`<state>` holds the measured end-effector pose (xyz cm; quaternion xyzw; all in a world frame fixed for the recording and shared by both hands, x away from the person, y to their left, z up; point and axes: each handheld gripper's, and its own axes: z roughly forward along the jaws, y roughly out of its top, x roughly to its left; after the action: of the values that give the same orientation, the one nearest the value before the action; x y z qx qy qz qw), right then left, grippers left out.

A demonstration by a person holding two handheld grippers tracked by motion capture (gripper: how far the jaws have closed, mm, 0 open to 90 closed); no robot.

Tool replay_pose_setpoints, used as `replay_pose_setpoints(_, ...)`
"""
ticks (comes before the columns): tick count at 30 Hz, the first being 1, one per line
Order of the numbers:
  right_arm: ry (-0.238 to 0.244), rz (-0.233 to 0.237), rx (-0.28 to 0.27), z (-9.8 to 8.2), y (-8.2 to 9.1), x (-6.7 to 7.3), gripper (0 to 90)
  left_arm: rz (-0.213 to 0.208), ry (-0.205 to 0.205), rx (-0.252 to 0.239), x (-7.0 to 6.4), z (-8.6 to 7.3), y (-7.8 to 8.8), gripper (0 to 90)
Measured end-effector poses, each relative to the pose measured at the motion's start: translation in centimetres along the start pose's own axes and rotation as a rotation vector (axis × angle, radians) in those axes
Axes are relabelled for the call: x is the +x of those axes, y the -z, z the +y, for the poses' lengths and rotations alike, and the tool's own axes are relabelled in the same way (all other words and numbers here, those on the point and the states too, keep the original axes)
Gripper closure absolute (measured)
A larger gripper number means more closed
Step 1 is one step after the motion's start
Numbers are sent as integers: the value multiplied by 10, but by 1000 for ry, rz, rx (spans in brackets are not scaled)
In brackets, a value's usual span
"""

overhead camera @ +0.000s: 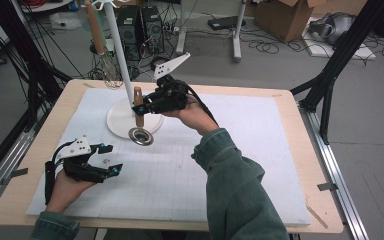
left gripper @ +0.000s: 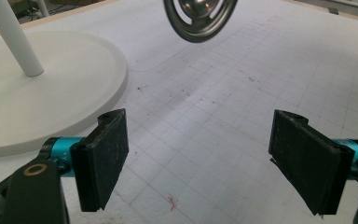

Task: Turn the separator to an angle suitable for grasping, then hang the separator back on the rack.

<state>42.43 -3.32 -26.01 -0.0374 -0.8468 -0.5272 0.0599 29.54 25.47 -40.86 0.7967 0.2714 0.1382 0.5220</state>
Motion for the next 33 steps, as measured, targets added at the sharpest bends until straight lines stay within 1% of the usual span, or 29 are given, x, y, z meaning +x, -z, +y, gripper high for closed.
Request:
replay_pose_setpoints(5, 17, 2, 0, 16, -1, -6, 725, 0, -4, -2, 2, 1, -1, 204)
replay_pose_setpoints(7, 14, 1, -1, 25, 0, -9, 724, 0, -8, 1, 2, 1, -1, 204)
replay_pose_setpoints(8, 18, 1, -4, 28, 0, -10, 724, -1, -2, -1, 2, 0, -1, 203)
replay_pose_setpoints(12, 30, -4, 2, 43, -1, -15, 725, 0, -5, -2, 2, 0, 0, 203)
replay_pose_setpoints(15, 33, -1, -2, 52, -2, -18, 724, -8, -5, -1, 2, 0, -1, 203)
replay_pose_setpoints(20, 41, 0, 12, 67, -5, -23, 725, -2, 3, -5, 3, -1, 1, 202)
replay_pose_setpoints(22, 52, 3, 12, 73, -7, -24, 725, -2, -2, 0, 3, -1, 2, 202)
replay_pose_setpoints(24, 60, 3, 14, 81, -8, -24, 725, -2, 5, -1, 3, -2, 1, 199)
replay_pose_setpoints(27, 70, 1, 21, 92, -8, -26, 725, -3, 2, 2, 3, -2, 1, 197)
replay_pose_setpoints(33, 71, -6, 11, 101, -7, -31, 725, 6, 4, 2, 3, -2, 2, 188)
